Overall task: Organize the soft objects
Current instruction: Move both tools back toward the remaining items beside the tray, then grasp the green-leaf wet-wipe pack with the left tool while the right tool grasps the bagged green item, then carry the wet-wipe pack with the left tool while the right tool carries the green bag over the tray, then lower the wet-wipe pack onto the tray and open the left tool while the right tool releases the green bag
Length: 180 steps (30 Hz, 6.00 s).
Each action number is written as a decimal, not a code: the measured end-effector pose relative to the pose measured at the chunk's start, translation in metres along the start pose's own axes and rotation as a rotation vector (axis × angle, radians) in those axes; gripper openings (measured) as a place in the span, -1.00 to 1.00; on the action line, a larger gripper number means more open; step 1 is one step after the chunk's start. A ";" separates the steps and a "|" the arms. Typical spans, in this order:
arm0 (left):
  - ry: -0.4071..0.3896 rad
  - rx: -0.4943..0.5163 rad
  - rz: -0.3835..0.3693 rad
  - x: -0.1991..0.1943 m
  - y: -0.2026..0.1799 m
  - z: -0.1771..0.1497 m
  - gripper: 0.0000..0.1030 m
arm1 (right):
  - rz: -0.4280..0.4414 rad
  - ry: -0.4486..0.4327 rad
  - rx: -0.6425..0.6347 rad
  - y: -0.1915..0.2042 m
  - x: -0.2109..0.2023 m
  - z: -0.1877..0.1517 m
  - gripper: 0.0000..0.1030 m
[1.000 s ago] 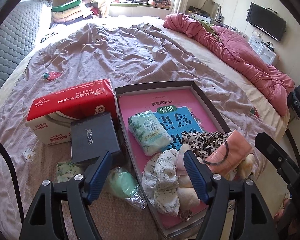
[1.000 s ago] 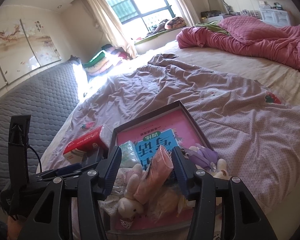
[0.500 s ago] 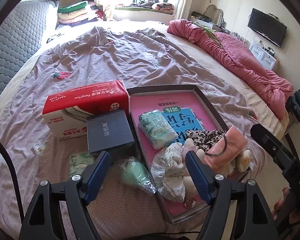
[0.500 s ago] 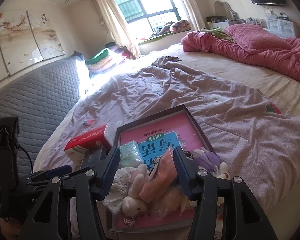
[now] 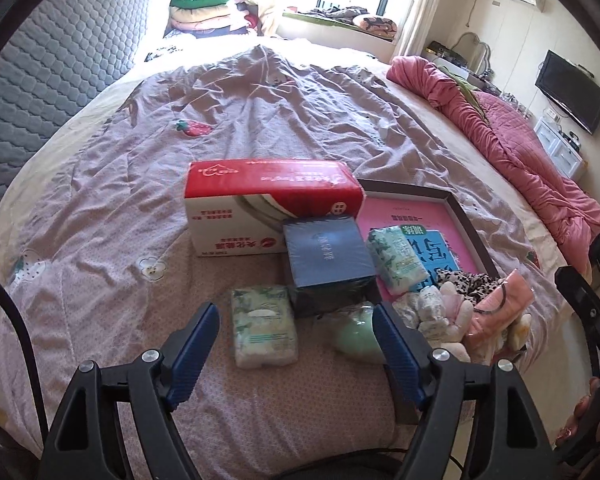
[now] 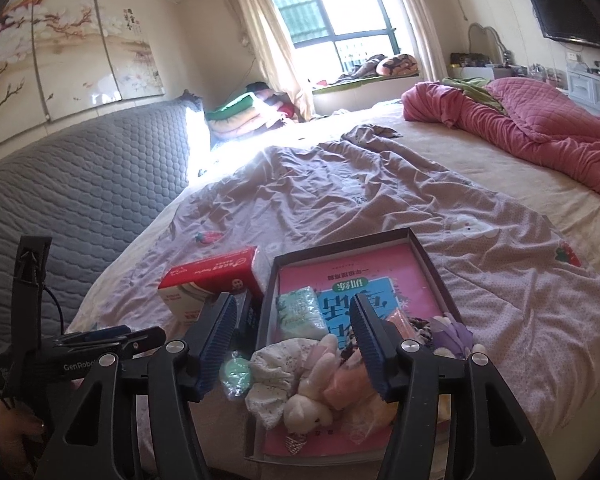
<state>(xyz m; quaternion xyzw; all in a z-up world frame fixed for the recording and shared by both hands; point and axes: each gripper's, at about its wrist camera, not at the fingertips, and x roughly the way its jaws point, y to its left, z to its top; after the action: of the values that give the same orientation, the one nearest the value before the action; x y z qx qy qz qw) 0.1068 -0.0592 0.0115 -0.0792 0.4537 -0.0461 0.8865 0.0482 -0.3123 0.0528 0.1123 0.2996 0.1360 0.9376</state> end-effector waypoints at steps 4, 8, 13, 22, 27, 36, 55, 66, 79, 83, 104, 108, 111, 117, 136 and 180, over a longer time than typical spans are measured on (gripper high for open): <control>0.014 -0.024 0.018 0.002 0.017 -0.005 0.52 | 0.020 0.014 -0.071 0.020 0.003 -0.002 0.18; 0.030 -0.044 0.030 0.006 0.030 -0.011 0.52 | 0.037 0.040 -0.147 0.041 0.009 -0.007 0.18; 0.055 -0.053 0.030 0.012 0.038 -0.019 0.52 | 0.050 0.082 -0.234 0.063 0.019 -0.016 0.18; 0.119 -0.073 0.019 0.041 0.039 -0.029 0.53 | 0.029 0.171 -0.347 0.081 0.043 -0.037 0.18; 0.159 -0.072 0.023 0.067 0.037 -0.022 0.53 | 0.015 0.229 -0.410 0.087 0.059 -0.050 0.18; 0.225 -0.071 0.004 0.100 0.032 -0.015 0.53 | -0.016 0.308 -0.555 0.100 0.088 -0.065 0.18; 0.217 -0.163 -0.078 0.114 0.069 -0.022 -0.08 | -0.079 0.368 -0.828 0.119 0.148 -0.098 0.18; 0.162 -0.199 -0.122 0.091 0.087 -0.029 -0.09 | -0.093 0.328 -0.840 0.123 0.169 -0.096 -0.26; 0.131 -0.167 -0.131 0.076 0.065 -0.027 -0.09 | 0.085 0.326 -0.423 0.083 0.161 -0.064 -0.49; 0.094 -0.158 -0.134 0.060 0.061 -0.026 -0.08 | 0.134 0.284 -0.328 0.073 0.143 -0.049 -0.50; 0.001 0.066 -0.169 0.004 -0.032 -0.007 -0.08 | 0.040 0.004 -0.091 0.005 0.034 0.010 -0.50; 0.002 0.104 -0.165 0.004 -0.051 -0.002 -0.08 | 0.026 -0.021 -0.057 -0.010 0.024 0.013 -0.50; 0.022 0.135 -0.140 0.012 -0.066 0.002 -0.08 | 0.019 -0.040 -0.013 -0.021 0.020 0.015 -0.50; 0.060 0.177 -0.133 0.028 -0.088 0.004 -0.08 | 0.022 -0.051 0.025 -0.030 0.018 0.012 -0.50; 0.166 0.239 -0.144 0.080 -0.116 -0.010 -0.08 | -0.002 0.051 0.008 -0.046 0.054 -0.006 -0.50; 0.203 0.226 -0.169 0.095 -0.118 -0.016 -0.08 | -0.161 0.137 -0.055 -0.045 0.079 -0.025 -0.32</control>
<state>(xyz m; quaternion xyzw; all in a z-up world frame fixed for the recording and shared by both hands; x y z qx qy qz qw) 0.1481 -0.1918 -0.0523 -0.0119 0.5243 -0.1788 0.8324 0.1035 -0.3262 -0.0222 0.0527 0.3675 0.0759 0.9254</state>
